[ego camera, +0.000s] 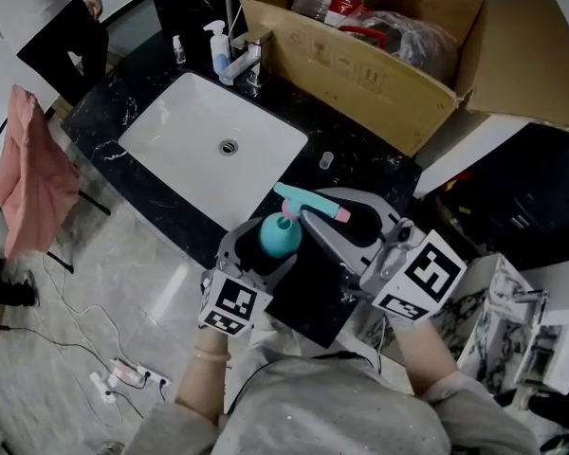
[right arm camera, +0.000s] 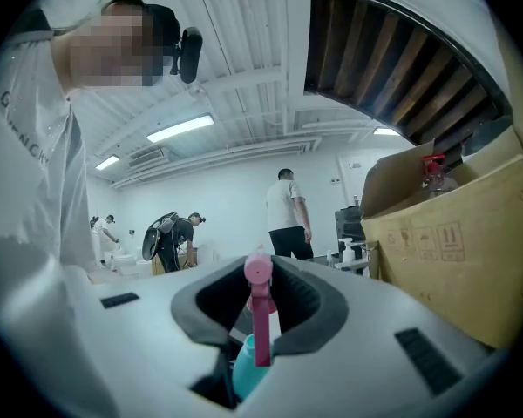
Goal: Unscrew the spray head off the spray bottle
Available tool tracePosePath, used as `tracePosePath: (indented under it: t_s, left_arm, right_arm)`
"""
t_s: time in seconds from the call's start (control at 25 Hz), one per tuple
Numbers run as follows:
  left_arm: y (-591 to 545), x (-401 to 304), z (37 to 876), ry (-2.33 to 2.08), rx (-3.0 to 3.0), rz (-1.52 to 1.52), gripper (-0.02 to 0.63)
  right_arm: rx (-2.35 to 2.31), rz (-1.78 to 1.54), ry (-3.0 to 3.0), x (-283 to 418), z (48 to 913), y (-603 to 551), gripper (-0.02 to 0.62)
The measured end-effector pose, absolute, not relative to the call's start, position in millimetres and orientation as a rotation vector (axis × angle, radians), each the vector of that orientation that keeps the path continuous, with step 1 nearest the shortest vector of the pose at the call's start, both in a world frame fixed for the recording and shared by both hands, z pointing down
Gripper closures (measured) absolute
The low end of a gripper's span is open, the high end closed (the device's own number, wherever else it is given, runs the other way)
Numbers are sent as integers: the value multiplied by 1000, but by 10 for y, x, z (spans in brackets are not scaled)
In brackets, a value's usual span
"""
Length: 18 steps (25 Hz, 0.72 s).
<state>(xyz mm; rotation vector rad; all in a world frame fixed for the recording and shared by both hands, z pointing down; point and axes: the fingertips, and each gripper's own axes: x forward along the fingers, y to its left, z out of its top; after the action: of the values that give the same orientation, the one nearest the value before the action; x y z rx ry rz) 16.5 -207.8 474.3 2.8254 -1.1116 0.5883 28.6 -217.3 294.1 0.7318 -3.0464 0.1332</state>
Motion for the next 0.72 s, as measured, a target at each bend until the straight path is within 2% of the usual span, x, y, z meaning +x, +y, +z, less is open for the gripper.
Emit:
tracePosePath:
  t_s: [0.72]
  left_arm:
    - [-2092, 192, 4828, -1075, 2844, 662, 264]
  right_arm:
    - [751, -1, -3035, 442, 2258, -2041, 523]
